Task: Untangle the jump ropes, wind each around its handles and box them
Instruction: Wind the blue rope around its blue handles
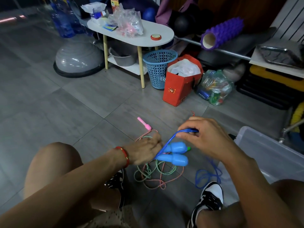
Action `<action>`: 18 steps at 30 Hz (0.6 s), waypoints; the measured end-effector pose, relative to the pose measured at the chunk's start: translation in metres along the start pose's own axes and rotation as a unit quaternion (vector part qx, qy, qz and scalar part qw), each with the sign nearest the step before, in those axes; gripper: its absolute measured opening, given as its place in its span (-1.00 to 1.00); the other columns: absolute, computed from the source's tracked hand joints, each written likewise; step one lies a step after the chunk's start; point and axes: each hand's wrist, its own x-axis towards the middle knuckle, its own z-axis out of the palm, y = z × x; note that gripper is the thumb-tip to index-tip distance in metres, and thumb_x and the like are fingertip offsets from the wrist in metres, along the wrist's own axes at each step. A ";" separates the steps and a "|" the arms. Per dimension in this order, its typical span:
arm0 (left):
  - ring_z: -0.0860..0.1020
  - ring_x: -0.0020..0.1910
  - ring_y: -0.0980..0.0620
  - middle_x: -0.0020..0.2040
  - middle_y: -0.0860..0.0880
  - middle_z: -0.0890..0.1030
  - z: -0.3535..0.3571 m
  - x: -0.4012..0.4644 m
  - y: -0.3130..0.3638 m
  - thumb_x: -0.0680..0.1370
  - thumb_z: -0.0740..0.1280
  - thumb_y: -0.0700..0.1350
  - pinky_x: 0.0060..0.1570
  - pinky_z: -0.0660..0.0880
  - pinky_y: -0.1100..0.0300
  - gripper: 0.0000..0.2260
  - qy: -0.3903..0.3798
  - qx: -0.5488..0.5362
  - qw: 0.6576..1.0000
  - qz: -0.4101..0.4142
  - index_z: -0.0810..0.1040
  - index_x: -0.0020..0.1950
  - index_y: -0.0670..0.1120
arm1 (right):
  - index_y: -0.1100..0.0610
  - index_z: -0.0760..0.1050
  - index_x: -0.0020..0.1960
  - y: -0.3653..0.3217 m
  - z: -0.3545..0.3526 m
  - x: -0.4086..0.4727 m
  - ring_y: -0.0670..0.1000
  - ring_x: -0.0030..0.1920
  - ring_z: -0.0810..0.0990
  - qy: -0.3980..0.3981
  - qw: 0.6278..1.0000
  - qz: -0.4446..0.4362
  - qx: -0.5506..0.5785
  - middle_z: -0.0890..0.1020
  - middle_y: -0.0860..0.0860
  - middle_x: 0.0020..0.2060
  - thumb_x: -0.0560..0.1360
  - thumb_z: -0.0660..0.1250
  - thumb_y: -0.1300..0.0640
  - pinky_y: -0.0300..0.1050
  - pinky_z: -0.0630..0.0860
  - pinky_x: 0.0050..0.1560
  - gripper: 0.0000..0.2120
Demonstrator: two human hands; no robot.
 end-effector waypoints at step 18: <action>0.26 -0.40 0.16 -0.29 0.10 0.32 -0.016 -0.014 0.011 0.27 0.65 0.11 -0.37 0.28 0.29 -0.32 0.090 -0.009 0.989 0.119 0.16 -0.05 0.00 | -0.08 0.55 0.08 0.010 0.089 -0.011 -0.12 -0.03 0.64 -0.162 0.951 0.164 0.205 0.67 -0.12 -0.10 0.62 0.21 -0.24 -0.06 0.57 0.12 -0.72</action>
